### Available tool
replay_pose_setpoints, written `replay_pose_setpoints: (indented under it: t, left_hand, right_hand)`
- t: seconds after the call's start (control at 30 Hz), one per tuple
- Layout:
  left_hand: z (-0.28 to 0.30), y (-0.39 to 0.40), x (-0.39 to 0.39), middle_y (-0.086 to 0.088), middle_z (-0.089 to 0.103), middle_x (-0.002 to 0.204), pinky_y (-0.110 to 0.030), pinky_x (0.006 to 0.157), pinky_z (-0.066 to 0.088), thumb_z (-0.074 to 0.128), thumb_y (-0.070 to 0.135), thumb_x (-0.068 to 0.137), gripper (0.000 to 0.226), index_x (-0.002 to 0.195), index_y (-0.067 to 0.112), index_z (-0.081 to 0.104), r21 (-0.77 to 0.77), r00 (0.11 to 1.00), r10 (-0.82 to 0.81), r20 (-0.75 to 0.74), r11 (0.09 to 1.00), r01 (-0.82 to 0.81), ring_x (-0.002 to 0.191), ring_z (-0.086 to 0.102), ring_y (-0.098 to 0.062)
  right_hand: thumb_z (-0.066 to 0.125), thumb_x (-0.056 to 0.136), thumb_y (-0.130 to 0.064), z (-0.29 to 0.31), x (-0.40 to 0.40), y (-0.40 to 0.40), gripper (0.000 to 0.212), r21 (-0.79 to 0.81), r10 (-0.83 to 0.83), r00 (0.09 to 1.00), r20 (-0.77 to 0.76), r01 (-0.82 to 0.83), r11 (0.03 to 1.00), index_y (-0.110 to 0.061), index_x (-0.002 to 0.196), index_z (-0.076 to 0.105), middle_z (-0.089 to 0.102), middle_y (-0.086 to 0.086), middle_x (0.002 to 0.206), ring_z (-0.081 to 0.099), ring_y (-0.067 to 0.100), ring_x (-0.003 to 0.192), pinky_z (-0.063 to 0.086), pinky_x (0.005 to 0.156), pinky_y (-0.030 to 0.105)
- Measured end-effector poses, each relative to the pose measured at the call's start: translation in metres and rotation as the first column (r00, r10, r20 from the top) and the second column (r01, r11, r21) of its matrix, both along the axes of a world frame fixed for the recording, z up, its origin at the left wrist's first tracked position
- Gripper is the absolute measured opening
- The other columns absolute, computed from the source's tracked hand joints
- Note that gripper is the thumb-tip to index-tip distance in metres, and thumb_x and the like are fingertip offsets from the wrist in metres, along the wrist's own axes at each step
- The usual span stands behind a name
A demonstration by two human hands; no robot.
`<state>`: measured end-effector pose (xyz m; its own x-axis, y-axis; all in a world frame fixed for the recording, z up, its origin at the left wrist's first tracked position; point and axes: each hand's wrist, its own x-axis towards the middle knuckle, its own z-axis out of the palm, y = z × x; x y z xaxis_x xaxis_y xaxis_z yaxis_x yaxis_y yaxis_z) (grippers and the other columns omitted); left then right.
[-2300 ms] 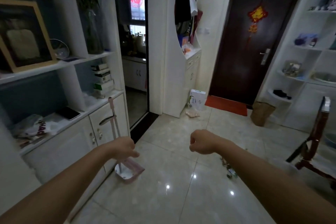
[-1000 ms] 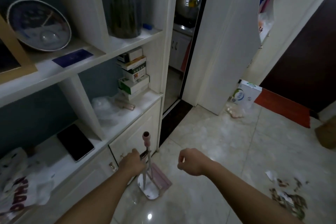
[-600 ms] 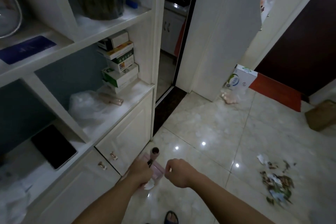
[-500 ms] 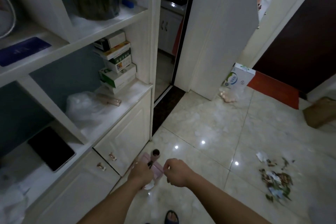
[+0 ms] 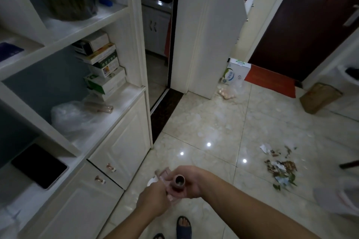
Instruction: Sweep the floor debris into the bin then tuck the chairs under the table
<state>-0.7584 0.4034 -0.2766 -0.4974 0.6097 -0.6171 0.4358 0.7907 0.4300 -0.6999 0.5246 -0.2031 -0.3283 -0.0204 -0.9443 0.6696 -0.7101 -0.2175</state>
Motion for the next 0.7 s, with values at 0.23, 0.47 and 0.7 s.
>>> replay_pose_setpoints:
  t: [0.23, 0.47, 0.7]
  left_hand:
    - [0.009, 0.007, 0.037, -0.006, 0.059, 0.121, -0.031, 0.08, 0.053, 0.043, 0.036, 0.062, 0.072, 0.134, 0.03, 0.048, 0.06, 0.986, -0.148, 0.075, 0.988, 0.143, 0.09, 0.062, -0.022]
    - [0.023, 0.035, 0.084, -0.01, 0.066, 0.11, -0.028, 0.075, 0.049, 0.059, 0.022, 0.086, 0.031, 0.114, 0.01, 0.06, 0.111, 0.952, -0.304, 0.04, 0.948, 0.298, 0.082, 0.053, -0.019]
    - [0.038, 0.08, 0.134, -0.01, 0.068, 0.103, -0.029, 0.073, 0.05, 0.055, 0.013, 0.081, 0.028, 0.107, 0.011, 0.065, 0.114, 0.9, -0.434, -0.032, 0.893, 0.435, 0.085, 0.059, -0.021]
  right_hand:
    - [0.047, 0.095, -0.008, -0.009, 0.051, 0.001, 0.017, 0.116, 0.016, 0.996, 0.086, -0.026, 0.993, -0.005, 0.078, 0.053, 0.055, 0.012, 0.075, 0.057, 0.012, 0.039, 0.049, 0.041, 0.019]
    - [0.046, 0.092, 0.002, 0.006, 0.112, 0.029, 0.019, 0.122, 0.043, 0.998, 0.035, -0.047, 0.991, -0.001, 0.074, 0.052, 0.052, 0.01, 0.063, 0.05, 0.007, 0.034, 0.044, 0.035, 0.014]
    - [0.047, 0.09, 0.002, 0.014, 0.182, 0.067, 0.006, 0.12, 0.01, 1.0, 0.009, -0.011, 0.993, 0.003, 0.089, 0.053, 0.057, 0.01, 0.053, 0.05, 0.006, 0.036, 0.045, 0.036, 0.013]
